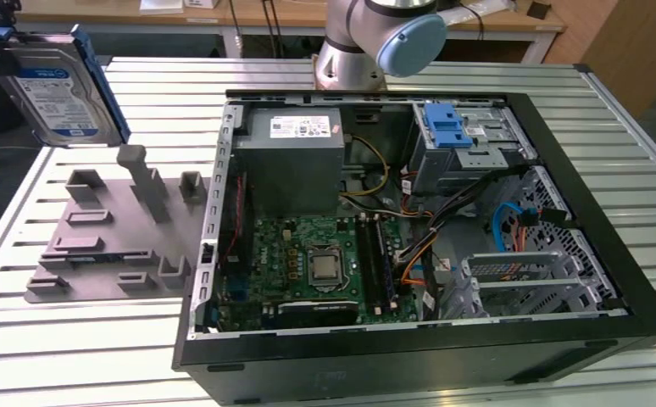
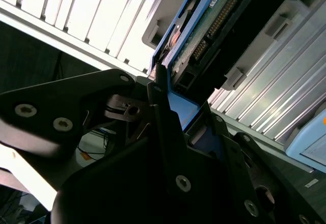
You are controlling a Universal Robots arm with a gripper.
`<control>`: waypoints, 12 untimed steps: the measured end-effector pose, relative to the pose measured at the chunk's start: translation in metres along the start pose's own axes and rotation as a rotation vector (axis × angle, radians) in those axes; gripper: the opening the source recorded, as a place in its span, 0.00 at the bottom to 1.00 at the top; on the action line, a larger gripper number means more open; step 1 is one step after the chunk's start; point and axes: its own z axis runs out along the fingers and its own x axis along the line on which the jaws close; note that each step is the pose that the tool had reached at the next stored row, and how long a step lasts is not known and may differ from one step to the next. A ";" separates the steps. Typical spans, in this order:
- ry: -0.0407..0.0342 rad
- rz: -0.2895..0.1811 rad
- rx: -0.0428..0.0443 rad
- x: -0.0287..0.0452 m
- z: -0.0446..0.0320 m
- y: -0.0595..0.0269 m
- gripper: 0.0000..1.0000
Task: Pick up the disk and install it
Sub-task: 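Pick up the disk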
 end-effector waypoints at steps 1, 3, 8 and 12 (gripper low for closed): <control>0.0000 0.000 0.0000 0.0000 -0.0004 0.0000 0.36; 0.0000 0.000 0.0000 0.0000 -0.0014 0.0000 0.36; 0.0000 0.000 0.0000 0.0000 -0.0044 0.0000 0.36; 0.0001 0.000 -0.0002 0.0000 -0.0101 0.0000 0.36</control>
